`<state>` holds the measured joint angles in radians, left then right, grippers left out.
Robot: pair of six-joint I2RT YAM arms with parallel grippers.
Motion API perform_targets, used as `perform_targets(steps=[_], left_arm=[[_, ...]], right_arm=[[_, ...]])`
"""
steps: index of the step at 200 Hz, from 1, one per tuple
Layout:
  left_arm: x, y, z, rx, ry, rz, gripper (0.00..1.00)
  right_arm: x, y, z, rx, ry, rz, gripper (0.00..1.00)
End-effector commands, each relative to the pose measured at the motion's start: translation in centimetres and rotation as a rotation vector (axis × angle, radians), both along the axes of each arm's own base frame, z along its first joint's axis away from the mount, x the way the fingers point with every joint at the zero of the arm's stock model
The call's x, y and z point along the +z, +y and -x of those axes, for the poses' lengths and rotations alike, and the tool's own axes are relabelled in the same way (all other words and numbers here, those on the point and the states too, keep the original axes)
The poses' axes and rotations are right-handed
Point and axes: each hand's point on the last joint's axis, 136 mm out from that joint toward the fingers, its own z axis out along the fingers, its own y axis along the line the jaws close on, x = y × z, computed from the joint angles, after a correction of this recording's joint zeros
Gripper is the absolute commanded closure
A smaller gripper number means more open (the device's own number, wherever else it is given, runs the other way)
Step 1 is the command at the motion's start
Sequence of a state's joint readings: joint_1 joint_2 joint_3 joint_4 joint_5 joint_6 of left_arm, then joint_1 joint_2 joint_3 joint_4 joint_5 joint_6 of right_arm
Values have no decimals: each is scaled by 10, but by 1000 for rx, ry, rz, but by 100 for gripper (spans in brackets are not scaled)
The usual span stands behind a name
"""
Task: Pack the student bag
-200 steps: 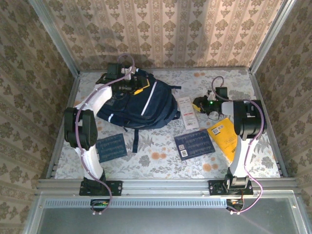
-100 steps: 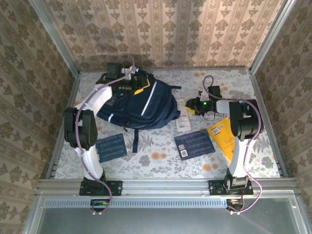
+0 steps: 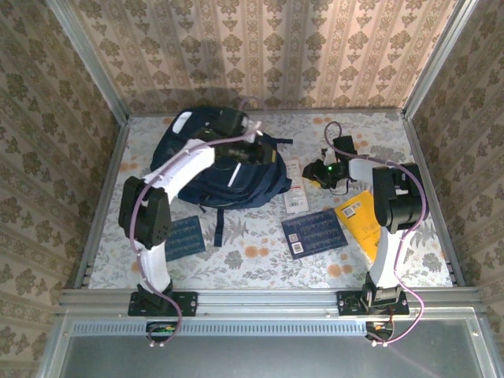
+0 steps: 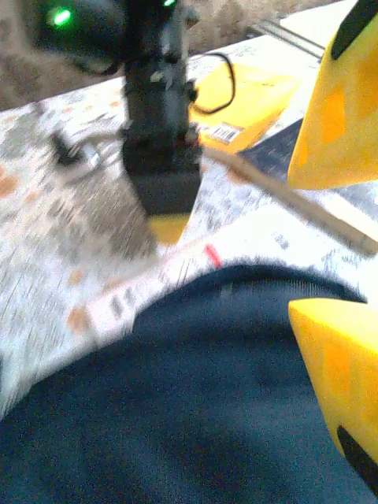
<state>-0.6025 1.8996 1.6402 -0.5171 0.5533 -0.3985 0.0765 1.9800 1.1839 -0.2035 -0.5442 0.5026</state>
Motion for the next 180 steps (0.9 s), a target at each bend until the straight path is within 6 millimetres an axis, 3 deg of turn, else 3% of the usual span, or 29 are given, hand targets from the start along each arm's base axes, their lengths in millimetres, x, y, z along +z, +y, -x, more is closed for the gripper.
perform_targets(steps=[1, 20, 33, 60, 95, 110, 125, 158, 180], left_arm=[[-5, -17, 28, -66, 21, -37, 64], [-38, -43, 54, -100, 161, -16, 64], [-56, -49, 62, -73, 209, -33, 51], [-86, -49, 60, 50, 308, -47, 39], [-127, -50, 52, 142, 407, -106, 36], [-143, -45, 42, 175, 400, -165, 34], [-156, -27, 27, 226, 376, -269, 33], [-163, 15, -8, 354, 313, -382, 33], [-171, 16, -13, 357, 330, -377, 33]], right_arm=[[-2, -9, 10, -20, 37, 63, 55], [2, -4, 9, -3, 30, 29, 55], [3, -3, 7, 11, 30, 29, 54], [4, -3, 3, 15, 30, 34, 53], [8, -5, -2, -5, 20, 23, 54], [8, -2, -2, -2, 23, 9, 54], [6, 1, -2, 3, 28, -9, 54], [-1, 11, 1, 33, 48, -20, 53], [-5, 22, 2, 69, 59, -25, 51]])
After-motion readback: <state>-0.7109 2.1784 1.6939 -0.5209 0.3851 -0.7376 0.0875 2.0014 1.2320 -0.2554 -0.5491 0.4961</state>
